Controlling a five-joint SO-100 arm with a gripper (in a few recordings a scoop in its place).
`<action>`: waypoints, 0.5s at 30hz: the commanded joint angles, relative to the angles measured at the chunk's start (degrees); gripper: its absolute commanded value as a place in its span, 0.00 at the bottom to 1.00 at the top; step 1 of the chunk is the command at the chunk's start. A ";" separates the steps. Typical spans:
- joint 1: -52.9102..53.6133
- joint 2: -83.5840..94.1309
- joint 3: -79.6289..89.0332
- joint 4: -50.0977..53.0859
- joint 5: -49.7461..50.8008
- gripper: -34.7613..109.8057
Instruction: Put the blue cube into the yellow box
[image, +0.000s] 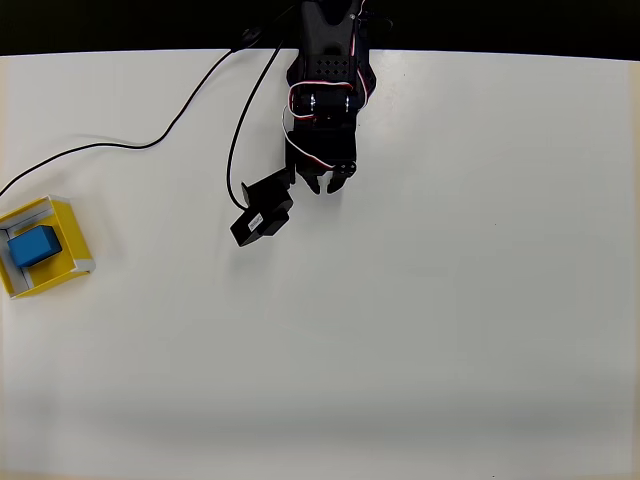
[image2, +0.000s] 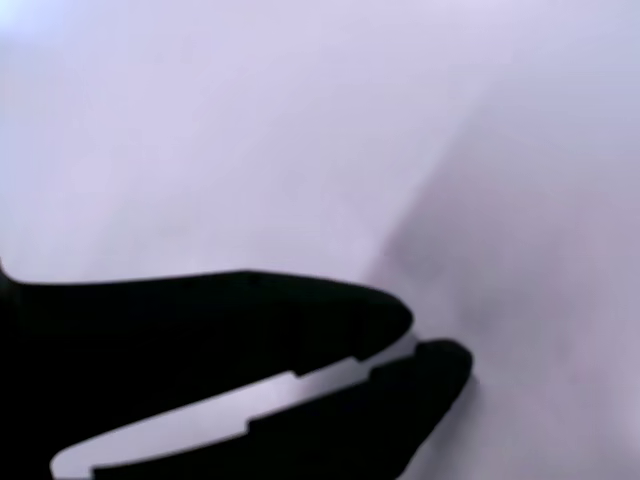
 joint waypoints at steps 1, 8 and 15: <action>1.23 1.67 1.67 1.32 1.58 0.27; 1.67 1.67 1.67 0.79 5.63 0.26; 2.11 1.58 1.67 0.79 4.83 0.26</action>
